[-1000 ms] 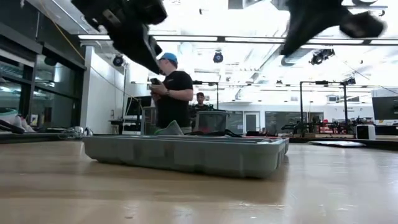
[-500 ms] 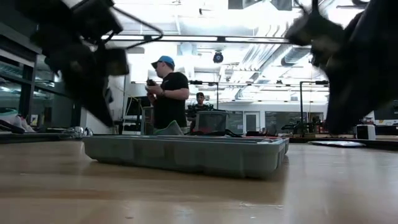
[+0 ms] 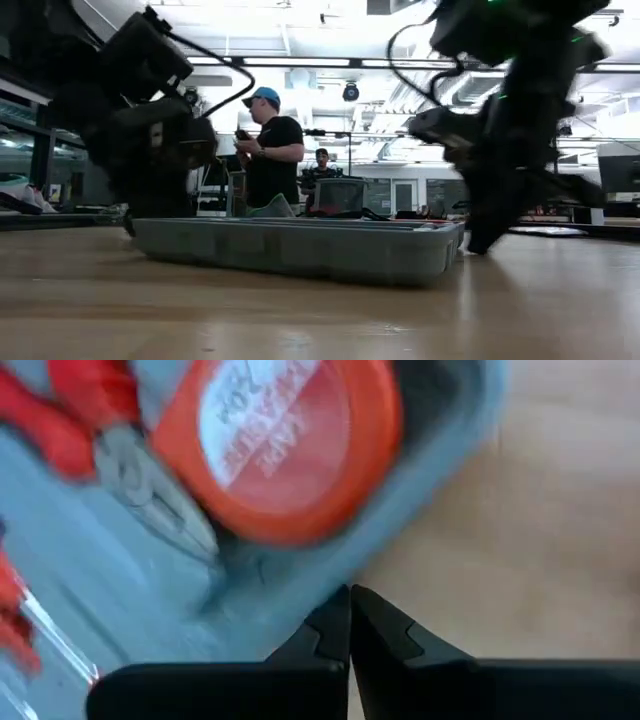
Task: Prefit tool cases
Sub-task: Put the measuring tape into the tool case
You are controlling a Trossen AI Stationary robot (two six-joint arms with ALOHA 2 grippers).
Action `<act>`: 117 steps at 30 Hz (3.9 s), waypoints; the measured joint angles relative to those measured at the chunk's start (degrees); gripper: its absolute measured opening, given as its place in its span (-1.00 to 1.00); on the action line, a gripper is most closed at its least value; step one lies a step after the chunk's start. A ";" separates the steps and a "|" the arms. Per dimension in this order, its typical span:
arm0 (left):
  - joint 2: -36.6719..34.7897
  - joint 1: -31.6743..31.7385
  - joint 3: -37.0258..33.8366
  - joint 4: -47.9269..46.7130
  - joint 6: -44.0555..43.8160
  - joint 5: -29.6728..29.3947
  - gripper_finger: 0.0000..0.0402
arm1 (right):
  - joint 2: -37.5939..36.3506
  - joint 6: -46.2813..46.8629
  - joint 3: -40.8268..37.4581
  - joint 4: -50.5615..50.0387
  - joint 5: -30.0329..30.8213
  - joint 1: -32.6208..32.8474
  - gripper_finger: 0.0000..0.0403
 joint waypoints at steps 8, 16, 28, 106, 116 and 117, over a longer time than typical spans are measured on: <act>6.74 -3.92 7.23 2.28 0.71 1.96 -1.00 | 0.09 -13.64 0.10 2.79 -2.01 -12.85 -1.00; 3.32 -4.27 9.51 1.69 1.83 4.78 -1.00 | -9.70 -20.15 0.24 -4.29 1.77 -19.99 -1.00; -12.48 5.09 9.56 -10.12 15.48 1.44 -1.00 | -29.06 -13.42 0.30 -18.14 8.42 -8.83 -1.00; 2.49 22.83 23.39 -11.15 15.45 34.76 -1.00 | 5.70 16.71 0.45 24.21 -0.96 16.21 -1.00; 1.40 14.13 23.39 -4.51 8.44 39.01 -1.00 | 6.21 18.20 0.00 21.75 6.94 15.64 -1.00; 1.39 12.87 23.39 -5.36 8.71 38.29 -1.00 | 6.21 18.31 0.03 22.12 7.30 15.53 -1.00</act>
